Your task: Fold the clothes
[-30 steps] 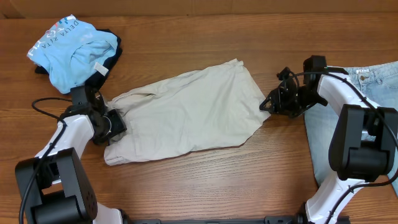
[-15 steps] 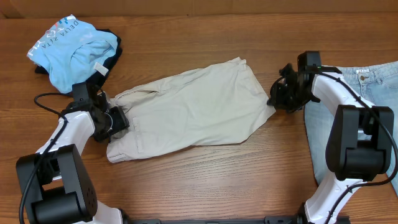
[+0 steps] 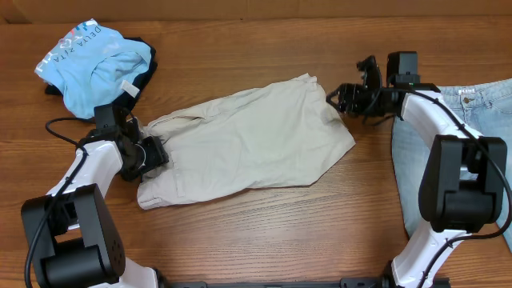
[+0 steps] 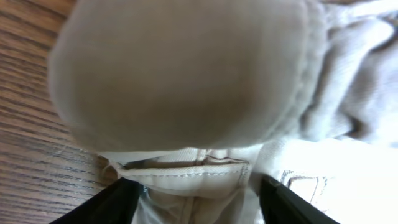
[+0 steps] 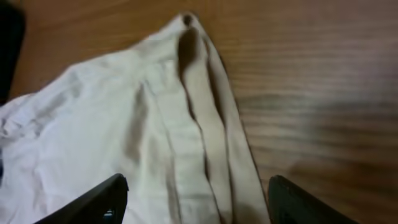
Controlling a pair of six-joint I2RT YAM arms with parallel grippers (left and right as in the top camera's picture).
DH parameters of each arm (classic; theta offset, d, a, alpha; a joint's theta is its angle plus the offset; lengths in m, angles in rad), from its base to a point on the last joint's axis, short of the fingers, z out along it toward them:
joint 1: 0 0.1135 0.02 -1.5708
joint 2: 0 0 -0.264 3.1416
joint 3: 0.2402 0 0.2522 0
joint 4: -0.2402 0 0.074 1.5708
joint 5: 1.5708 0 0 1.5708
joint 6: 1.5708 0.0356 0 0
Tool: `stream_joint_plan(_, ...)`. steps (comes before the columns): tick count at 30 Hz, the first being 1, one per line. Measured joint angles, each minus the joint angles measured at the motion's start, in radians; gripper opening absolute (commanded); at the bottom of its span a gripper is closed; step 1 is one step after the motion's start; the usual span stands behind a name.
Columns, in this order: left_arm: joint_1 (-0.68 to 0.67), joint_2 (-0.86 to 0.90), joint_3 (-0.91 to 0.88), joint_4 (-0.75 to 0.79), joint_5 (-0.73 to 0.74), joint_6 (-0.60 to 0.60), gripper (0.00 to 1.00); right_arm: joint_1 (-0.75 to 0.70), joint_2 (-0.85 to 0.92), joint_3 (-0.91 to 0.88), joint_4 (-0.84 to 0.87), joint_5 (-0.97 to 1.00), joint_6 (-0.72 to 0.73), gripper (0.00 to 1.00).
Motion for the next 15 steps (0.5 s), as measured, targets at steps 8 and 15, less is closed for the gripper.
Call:
stream_joint_plan(8, -0.001, 0.000, 0.002, -0.002, 0.013, 0.004, 0.76, 0.141, 0.026, 0.005, 0.185, 0.130, 0.124, 0.72)
stream_joint_plan(15, -0.003, 0.000, 0.002, -0.002, 0.012, 0.008, 0.76, 0.178, 0.082, 0.005, 0.252, 0.234, 0.185, 0.56)
